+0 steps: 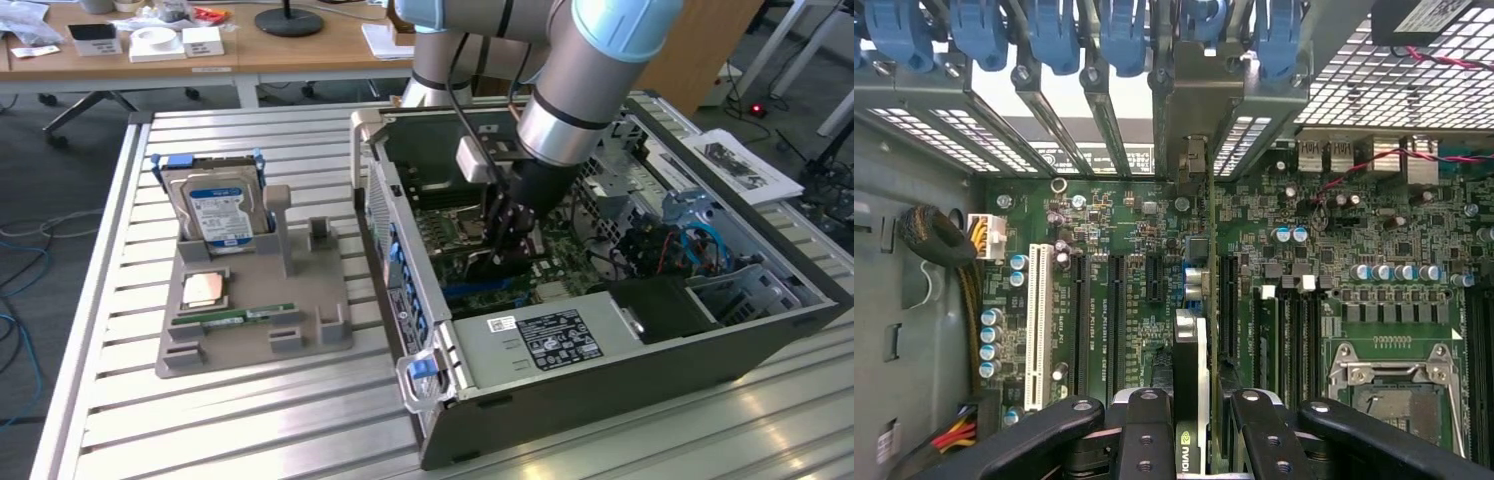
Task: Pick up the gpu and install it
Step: 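Insert the gpu into the slot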
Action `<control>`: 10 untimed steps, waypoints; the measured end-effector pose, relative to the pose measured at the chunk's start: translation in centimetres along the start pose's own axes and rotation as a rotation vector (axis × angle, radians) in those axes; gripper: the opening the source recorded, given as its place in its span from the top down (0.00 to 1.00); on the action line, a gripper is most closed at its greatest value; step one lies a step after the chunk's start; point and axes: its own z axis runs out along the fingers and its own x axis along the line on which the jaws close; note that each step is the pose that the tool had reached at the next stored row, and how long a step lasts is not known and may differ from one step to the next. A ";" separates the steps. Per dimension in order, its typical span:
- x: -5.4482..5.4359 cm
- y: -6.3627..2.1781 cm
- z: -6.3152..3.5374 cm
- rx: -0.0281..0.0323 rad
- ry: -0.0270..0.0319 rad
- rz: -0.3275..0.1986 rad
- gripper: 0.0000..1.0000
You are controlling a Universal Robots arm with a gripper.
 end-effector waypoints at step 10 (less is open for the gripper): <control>0.0 0.00 0.15 -0.0001 0.0001 0.000 0.73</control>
